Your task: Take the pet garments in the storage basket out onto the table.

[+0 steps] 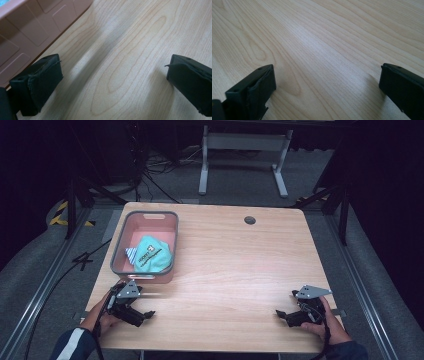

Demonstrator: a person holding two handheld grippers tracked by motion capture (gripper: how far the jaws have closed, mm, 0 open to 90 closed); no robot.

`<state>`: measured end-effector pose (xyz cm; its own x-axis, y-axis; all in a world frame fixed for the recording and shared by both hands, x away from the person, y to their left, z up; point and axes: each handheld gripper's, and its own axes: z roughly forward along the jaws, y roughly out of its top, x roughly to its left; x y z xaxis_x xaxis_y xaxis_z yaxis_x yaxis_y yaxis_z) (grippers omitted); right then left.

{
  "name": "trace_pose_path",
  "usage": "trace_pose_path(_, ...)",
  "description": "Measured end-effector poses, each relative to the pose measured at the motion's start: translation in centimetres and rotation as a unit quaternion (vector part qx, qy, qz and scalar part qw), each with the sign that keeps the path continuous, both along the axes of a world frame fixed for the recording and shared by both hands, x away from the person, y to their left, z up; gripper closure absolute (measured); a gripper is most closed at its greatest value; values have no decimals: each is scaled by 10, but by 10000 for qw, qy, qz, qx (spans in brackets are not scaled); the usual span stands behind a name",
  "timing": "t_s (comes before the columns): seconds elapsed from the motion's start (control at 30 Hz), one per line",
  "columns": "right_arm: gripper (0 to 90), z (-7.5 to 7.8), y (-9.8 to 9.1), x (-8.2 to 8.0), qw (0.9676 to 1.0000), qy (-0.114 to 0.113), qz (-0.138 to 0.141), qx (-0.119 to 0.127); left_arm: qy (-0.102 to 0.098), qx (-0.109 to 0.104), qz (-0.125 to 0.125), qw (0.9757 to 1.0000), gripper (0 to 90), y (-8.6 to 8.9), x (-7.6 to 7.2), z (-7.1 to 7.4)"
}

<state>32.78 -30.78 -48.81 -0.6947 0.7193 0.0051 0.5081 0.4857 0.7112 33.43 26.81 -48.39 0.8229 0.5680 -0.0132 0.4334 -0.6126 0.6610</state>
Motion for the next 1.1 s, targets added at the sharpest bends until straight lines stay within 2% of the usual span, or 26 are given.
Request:
trace_pose_path(0.13,10,0,0,0,10000,-4,2,2,41,-29,-18,10000,2,1,-1,0)
trace_pose_path(0.17,10,0,0,0,10000,3,0,0,-21,42,-49,10000,2,2,-1,1)
trace_pose_path(0.23,10,0,0,0,10000,-1,3,-1,20,-32,10,10000,2,3,-3,0)
trace_pose_path(0.4,6,0,1,1,10000,-1,7,-12,19,-12,114,9999,3,5,-5,0)
trace_pose_path(0.63,6,0,1,1,10000,1,-2,-11,176,216,67,9996,6,7,-4,5)
trace_pose_path(0.67,6,0,1,1,10000,2,-3,-10,176,216,67,9996,21,7,-4,5)
trace_pose_path(0.7,6,0,1,1,10000,2,-2,-10,191,171,91,9996,73,8,-5,6)
trace_pose_path(0.73,6,0,1,1,10000,2,-2,-10,197,204,56,9996,73,9,-5,8)
trace_pose_path(0.8,6,0,1,1,10000,6,-4,-7,184,224,-20,9996,188,11,-6,12)
trace_pose_path(0.87,6,0,1,1,10000,3,-1,-9,220,231,46,9995,187,11,-7,13)
trace_pose_path(1.1,6,0,1,1,10000,0,-1,-10,134,223,91,9996,214,16,-13,29)
